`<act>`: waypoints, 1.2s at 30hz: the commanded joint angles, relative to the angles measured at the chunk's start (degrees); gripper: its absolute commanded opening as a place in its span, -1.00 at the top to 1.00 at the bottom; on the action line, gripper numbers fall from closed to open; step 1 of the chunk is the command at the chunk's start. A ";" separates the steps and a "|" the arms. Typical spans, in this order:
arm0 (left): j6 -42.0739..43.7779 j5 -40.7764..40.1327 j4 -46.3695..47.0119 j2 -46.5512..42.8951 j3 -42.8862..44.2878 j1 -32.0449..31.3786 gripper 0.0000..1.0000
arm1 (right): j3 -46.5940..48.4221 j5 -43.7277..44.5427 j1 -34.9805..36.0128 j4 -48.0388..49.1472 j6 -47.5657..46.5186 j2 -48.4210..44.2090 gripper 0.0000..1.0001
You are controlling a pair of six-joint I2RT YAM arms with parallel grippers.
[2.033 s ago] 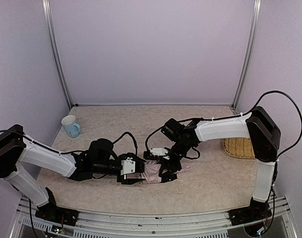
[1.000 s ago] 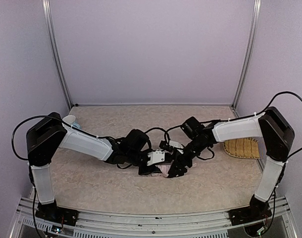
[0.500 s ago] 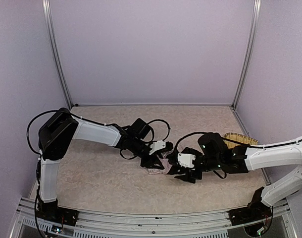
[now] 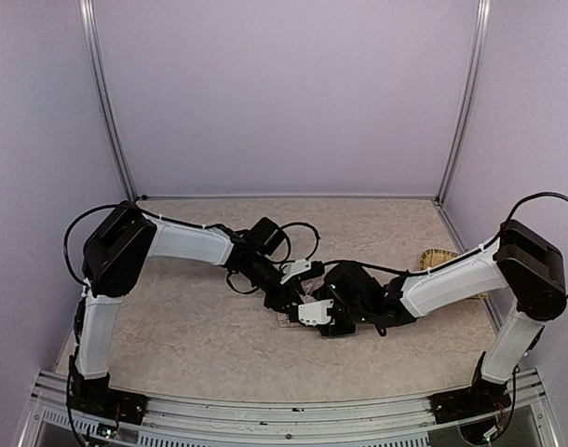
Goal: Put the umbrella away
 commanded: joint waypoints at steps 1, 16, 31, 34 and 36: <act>2.03 -3.08 -15.84 6.48 -3.36 0.53 0.46 | 1.29 3.80 0.39 -3.88 0.23 3.35 0.08; -13.75 -1.55 64.97 -29.19 -48.16 7.83 -0.52 | 6.64 -17.67 -2.03 -24.54 9.69 3.85 0.60; 18.14 -29.68 46.03 -33.46 -48.60 -10.13 -0.50 | 22.97 -45.37 -10.43 -53.48 11.92 22.96 0.51; 18.96 -34.46 45.89 -30.27 -46.38 -10.14 -0.52 | 24.55 -46.63 -10.72 -55.84 11.03 25.93 0.50; 19.16 -37.27 46.48 -28.71 -45.23 -10.14 -0.54 | 24.90 -47.10 -10.82 -56.22 10.84 26.84 0.49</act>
